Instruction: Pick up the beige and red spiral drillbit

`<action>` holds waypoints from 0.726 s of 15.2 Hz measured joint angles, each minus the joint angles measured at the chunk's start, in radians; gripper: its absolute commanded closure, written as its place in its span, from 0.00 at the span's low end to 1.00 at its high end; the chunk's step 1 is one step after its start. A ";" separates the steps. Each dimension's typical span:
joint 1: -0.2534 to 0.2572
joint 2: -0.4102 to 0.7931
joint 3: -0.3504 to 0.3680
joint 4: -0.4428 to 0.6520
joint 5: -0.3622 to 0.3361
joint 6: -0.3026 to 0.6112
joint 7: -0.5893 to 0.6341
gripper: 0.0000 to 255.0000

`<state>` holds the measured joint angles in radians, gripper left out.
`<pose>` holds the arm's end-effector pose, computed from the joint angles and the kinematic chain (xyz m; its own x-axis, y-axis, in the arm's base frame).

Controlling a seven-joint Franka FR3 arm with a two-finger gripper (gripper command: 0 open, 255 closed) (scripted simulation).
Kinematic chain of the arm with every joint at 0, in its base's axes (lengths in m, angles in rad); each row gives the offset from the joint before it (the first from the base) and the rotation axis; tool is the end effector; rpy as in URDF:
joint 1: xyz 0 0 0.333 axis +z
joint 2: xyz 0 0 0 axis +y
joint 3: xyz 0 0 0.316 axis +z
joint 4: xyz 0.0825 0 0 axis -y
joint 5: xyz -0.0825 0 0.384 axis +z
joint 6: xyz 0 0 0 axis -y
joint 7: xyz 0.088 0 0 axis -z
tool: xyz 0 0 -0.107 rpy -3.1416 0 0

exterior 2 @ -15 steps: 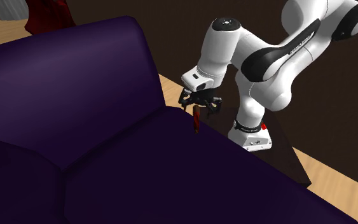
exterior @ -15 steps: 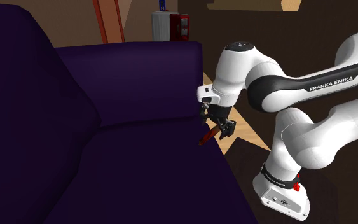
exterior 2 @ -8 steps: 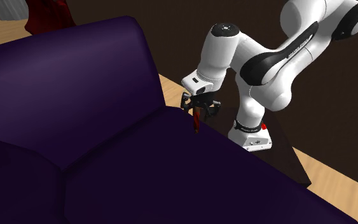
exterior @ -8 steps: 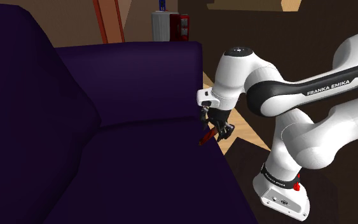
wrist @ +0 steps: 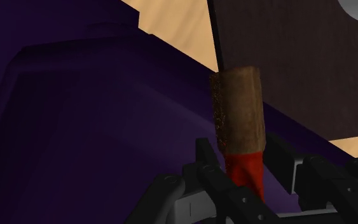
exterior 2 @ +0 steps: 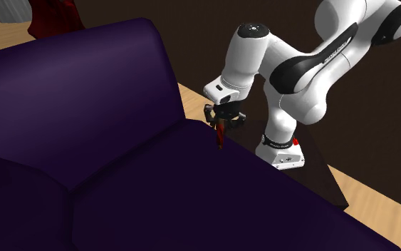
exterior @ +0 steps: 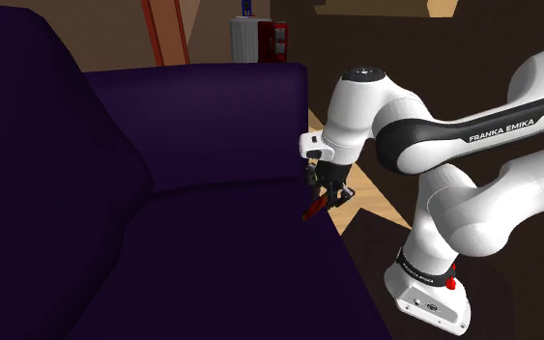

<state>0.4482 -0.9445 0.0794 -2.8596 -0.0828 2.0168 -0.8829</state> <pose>0.2458 0.1346 0.4355 0.1610 0.9858 -0.0484 0.9748 -0.1511 0.1642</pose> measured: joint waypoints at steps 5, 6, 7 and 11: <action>-0.002 -0.010 -0.003 0.052 -0.001 -0.063 -0.008 1.00; -0.001 -0.011 -0.003 0.066 0.000 -0.078 -0.009 1.00; -0.002 -0.010 -0.004 0.079 0.000 -0.089 -0.011 1.00; -0.004 -0.008 -0.006 0.135 0.000 -0.143 -0.018 1.00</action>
<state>0.4447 -0.9523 0.0732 -2.7241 -0.0832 1.8737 -0.9012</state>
